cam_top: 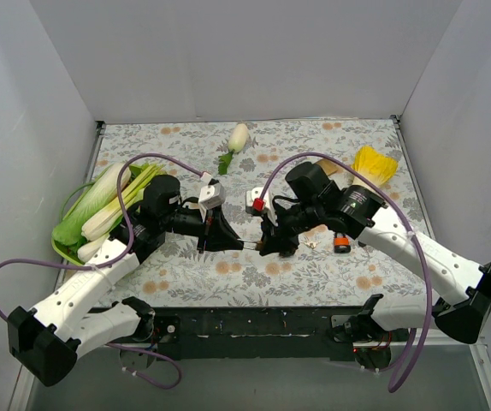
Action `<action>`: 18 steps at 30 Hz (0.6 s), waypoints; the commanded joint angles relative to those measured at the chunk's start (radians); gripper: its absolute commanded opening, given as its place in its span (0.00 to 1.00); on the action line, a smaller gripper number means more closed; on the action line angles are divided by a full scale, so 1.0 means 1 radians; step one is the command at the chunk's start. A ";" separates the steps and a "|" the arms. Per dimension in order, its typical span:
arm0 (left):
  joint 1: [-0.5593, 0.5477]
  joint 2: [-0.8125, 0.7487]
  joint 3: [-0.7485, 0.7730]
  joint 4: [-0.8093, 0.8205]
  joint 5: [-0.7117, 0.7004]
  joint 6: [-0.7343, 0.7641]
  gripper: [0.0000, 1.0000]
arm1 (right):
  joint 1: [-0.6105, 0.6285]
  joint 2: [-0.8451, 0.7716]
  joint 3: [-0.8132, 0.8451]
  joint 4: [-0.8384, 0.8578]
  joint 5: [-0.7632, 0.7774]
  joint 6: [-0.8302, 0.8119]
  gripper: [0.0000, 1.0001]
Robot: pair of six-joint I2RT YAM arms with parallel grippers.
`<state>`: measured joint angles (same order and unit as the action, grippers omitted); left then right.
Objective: Lock with the key
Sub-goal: Lock the lock.
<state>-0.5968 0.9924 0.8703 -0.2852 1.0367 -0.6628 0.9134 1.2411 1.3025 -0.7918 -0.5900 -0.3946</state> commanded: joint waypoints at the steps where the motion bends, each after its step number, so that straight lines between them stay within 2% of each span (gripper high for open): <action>1: 0.002 -0.015 0.001 0.106 -0.078 0.032 0.00 | 0.024 0.020 0.066 0.052 -0.157 0.020 0.01; 18: -0.031 -0.014 -0.019 0.139 -0.046 0.048 0.00 | 0.024 0.067 0.096 0.100 -0.241 0.091 0.01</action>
<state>-0.6018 0.9833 0.8562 -0.2768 1.0416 -0.6449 0.9020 1.2873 1.3392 -0.8394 -0.6468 -0.3347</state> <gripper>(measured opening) 0.057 0.164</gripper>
